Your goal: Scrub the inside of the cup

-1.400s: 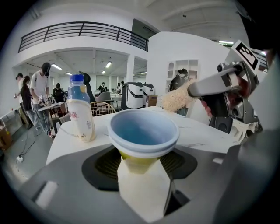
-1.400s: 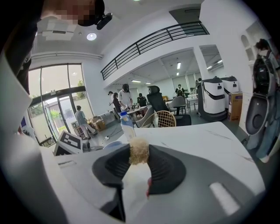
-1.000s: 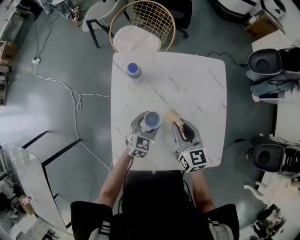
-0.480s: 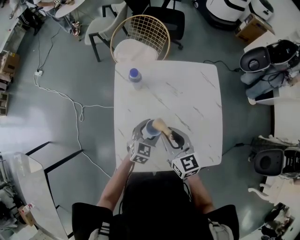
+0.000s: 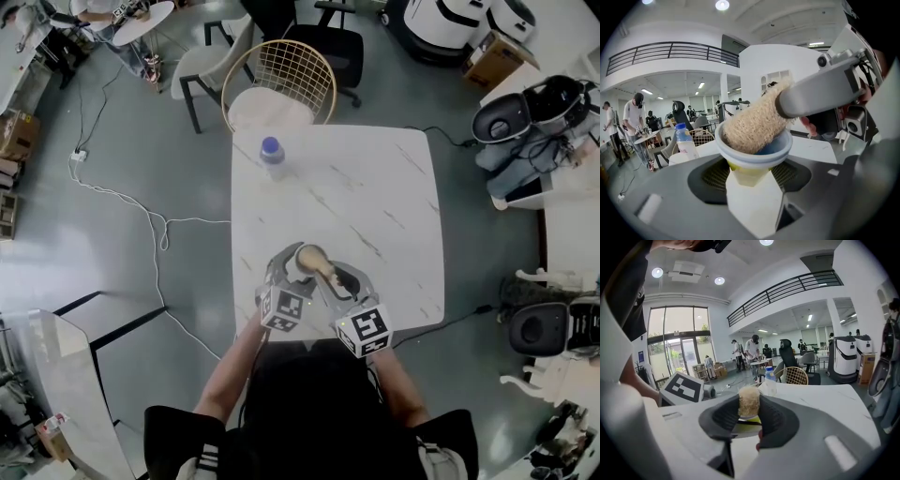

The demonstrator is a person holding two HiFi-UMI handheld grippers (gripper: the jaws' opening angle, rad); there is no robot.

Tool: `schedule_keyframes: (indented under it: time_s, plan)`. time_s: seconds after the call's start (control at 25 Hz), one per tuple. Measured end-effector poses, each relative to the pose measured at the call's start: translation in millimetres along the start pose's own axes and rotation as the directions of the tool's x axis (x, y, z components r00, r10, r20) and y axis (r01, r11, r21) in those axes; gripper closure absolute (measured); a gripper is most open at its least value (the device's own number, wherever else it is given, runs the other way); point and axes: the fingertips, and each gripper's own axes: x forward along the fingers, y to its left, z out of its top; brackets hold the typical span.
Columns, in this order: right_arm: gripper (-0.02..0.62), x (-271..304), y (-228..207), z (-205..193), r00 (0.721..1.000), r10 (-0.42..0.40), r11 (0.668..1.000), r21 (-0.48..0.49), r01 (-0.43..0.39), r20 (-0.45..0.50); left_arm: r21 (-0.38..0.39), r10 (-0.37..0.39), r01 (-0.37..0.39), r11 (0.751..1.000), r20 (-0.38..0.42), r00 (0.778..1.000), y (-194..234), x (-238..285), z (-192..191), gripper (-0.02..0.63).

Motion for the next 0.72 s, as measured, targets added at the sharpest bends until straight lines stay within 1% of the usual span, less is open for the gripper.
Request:
schedule_keyframes:
  time_s: [0.12,0.44,0.6,0.72]
  plan:
    - [0.485,-3,3,-3,1.000,-0.011,1.000,-0.002,0.011,-0.012,0.016,0.001,-0.002,1.000,0.016,1.000,0,-9,1,0.321]
    - [0.485,-15,12,-4,0.999,-0.022,1.000,-0.006,0.021,-0.024,0.103,0.008,-0.013,0.995,0.053,0.999,-9,-31,10,0.321]
    - [0.485,-20,15,-6,0.999,-0.023,1.000,-0.001,0.023,-0.036,0.173,0.012,-0.023,0.985,0.067,0.998,-14,-39,11,0.322]
    - [0.485,-22,17,-7,0.999,-0.023,1.000,0.006,0.024,-0.042,0.211,0.005,-0.020,0.977,0.074,0.997,-17,-42,12,0.325]
